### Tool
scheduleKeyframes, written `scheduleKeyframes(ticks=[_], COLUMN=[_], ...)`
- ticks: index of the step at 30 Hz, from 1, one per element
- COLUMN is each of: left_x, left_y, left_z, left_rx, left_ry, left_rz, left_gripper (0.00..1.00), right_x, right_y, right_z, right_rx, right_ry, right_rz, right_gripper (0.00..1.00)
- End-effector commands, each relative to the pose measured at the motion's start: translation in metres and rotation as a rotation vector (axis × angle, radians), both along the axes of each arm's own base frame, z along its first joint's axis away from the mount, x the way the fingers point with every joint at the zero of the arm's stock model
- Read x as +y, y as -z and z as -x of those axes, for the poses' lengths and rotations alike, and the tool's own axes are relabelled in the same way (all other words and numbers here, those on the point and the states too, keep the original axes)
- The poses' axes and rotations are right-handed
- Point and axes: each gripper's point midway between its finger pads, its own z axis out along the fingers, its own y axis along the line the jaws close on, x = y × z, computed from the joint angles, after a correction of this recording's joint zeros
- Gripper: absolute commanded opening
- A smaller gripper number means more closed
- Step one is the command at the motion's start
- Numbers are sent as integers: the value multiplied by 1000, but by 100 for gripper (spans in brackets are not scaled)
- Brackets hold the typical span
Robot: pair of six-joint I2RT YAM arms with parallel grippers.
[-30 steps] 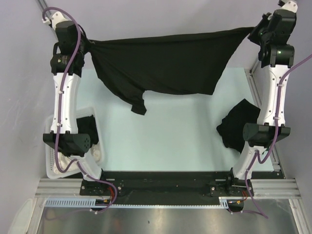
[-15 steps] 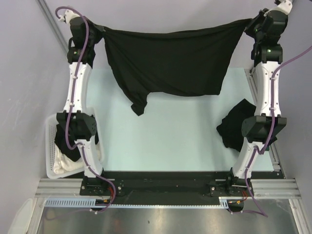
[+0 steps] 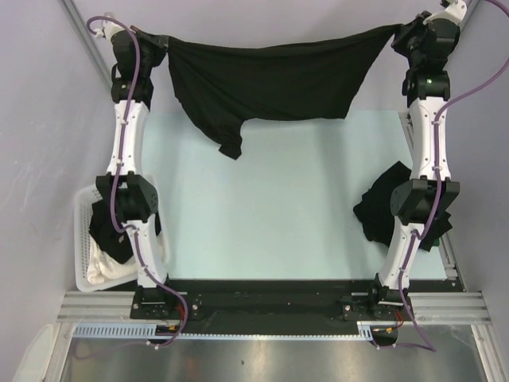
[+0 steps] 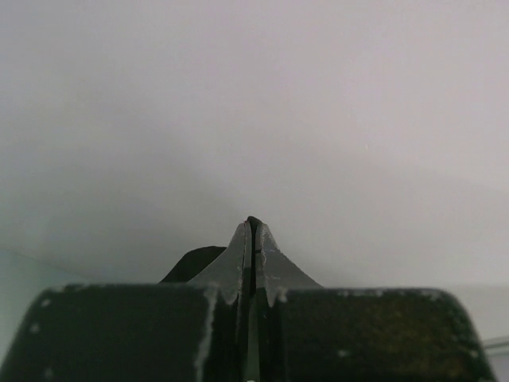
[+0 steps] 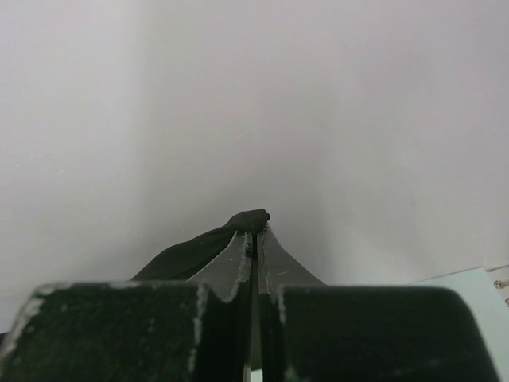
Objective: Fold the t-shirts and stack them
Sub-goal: Flatten the tshirt out
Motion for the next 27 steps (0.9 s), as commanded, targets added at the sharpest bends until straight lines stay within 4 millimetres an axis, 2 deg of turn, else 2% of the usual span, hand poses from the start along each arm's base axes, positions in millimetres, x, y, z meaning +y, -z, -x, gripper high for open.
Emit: scheduleKeyframes(ticks=[1,2,3,4,5,6,7,8,9,10,11,12,13,14,15,16,17,18,19,20,21,22,23,24,26,27], left_x=[-3,-2,3,4,6,9,10,11,11,16,16,15,16,13,12,8,8,4,-1,-19,-24,-31,-34,-37,-40,-41], left_y=[-74,-35,-55,-45,-5,-23,-15,19,9,17,44,39,46,69,68,81,102,108,122,143,147,161,181,184,210,211], left_z=[71,73,105,115,121,151,163,171,195,205,215,233,243,252,265,274,280,289,297,307,317,329,339,351,372,381], left_rx=[-96,12,-13,10,92,58,73,145,126,157,227,218,239,298,292,333,387,400,444,489,500,545,593,603,683,683], left_ry=[34,37,8,4,3,-19,-26,-16,-19,-47,-35,-35,-40,-26,-26,-13,-15,3,28,108,129,160,184,190,215,223], left_rz=[-144,-164,-186,-229,-244,-259,-290,-305,-317,-324,-331,-334,-319,-311,-303,-294,-288,-284,-266,-260,-244,-239,-233,-210,-190,-186], left_gripper=[0,0,0,0,0,0,0,0,0,0,0,0,0,0,0,0,0,0,0,0,0,0,0,0,0,0], right_x=[-1,1,-3,-5,-4,0,3,4,8,11,13,15,21,22,33,38,41,43,45,42,45,52,43,44,43,38], right_y=[-58,-74,-40,-34,-22,-34,1,10,-1,30,33,39,50,57,64,83,98,124,140,160,183,195,201,224,232,243], right_z=[53,78,76,87,94,118,120,128,150,153,161,168,179,183,187,196,200,215,223,234,253,264,278,294,314,325], right_rx=[-71,-81,9,38,68,50,137,164,143,212,220,240,275,295,318,397,453,572,642,721,828,883,906,989,1026,1067], right_ry=[24,24,49,65,65,63,59,61,67,80,88,97,107,110,88,77,69,66,57,69,67,31,56,49,53,69], right_rz=[11,12,1,-10,-17,-20,-27,-24,-23,-23,-20,-19,-12,-12,-16,-26,-62,-76,-97,-116,-141,-158,-188,-200,-211,-216], right_gripper=[0,0,0,0,0,0,0,0,0,0,0,0,0,0,0,0,0,0,0,0,0,0,0,0,0,0])
